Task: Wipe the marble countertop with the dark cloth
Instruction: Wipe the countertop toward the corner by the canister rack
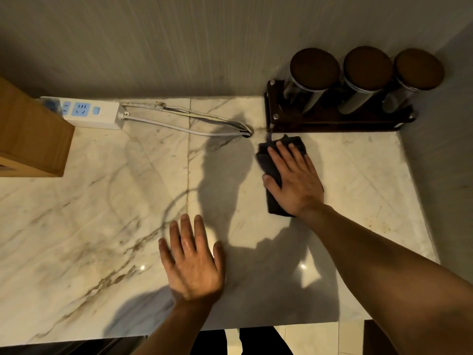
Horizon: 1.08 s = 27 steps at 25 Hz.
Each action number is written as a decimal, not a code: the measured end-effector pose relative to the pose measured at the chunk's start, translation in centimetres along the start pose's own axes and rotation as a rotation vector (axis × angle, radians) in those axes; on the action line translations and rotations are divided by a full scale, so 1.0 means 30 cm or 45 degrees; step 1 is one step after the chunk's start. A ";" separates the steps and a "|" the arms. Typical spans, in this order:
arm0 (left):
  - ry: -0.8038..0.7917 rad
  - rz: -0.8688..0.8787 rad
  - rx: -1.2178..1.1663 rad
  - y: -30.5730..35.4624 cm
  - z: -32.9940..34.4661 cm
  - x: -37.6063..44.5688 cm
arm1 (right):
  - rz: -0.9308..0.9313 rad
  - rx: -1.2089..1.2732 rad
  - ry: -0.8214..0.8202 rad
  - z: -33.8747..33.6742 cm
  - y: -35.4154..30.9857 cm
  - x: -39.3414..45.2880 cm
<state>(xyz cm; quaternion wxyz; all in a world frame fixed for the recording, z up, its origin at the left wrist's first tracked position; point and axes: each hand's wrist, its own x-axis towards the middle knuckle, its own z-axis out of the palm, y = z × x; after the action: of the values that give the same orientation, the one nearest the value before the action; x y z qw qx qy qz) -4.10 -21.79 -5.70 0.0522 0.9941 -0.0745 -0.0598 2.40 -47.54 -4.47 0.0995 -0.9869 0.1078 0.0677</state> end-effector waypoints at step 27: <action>-0.069 0.039 -0.117 -0.007 -0.025 -0.010 | 0.940 0.197 0.196 0.119 -0.196 -0.505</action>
<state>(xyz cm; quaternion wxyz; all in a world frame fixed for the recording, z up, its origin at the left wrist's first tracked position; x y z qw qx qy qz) -4.27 -21.45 -4.95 0.0965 0.9874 -0.0884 -0.0891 -11.31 -38.13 -4.53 0.1343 -0.8734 0.4678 0.0162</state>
